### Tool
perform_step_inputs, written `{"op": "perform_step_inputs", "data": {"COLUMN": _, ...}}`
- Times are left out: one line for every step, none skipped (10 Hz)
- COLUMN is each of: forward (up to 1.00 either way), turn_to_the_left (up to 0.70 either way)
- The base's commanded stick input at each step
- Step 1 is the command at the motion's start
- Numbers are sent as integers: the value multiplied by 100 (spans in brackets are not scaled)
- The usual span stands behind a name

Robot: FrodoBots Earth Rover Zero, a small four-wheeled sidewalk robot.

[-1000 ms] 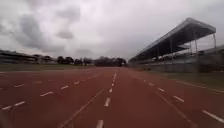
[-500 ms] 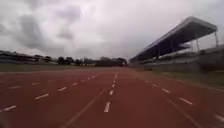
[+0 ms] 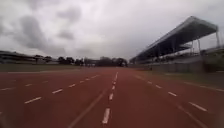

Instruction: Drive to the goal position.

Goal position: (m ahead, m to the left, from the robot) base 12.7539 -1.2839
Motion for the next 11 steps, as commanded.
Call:
{"op": "perform_step_inputs", "data": {"forward": 50, "turn_to_the_left": 0}}
{"op": "perform_step_inputs", "data": {"forward": 50, "turn_to_the_left": 0}}
{"op": "perform_step_inputs", "data": {"forward": 50, "turn_to_the_left": 0}}
{"op": "perform_step_inputs", "data": {"forward": 50, "turn_to_the_left": 0}}
{"op": "perform_step_inputs", "data": {"forward": 50, "turn_to_the_left": 0}}
{"op": "perform_step_inputs", "data": {"forward": 50, "turn_to_the_left": 0}}
{"op": "perform_step_inputs", "data": {"forward": 50, "turn_to_the_left": 0}}
{"op": "perform_step_inputs", "data": {"forward": 50, "turn_to_the_left": 0}}
{"op": "perform_step_inputs", "data": {"forward": 50, "turn_to_the_left": 0}}
{"op": "perform_step_inputs", "data": {"forward": 50, "turn_to_the_left": 0}}
{"op": "perform_step_inputs", "data": {"forward": 50, "turn_to_the_left": 0}}
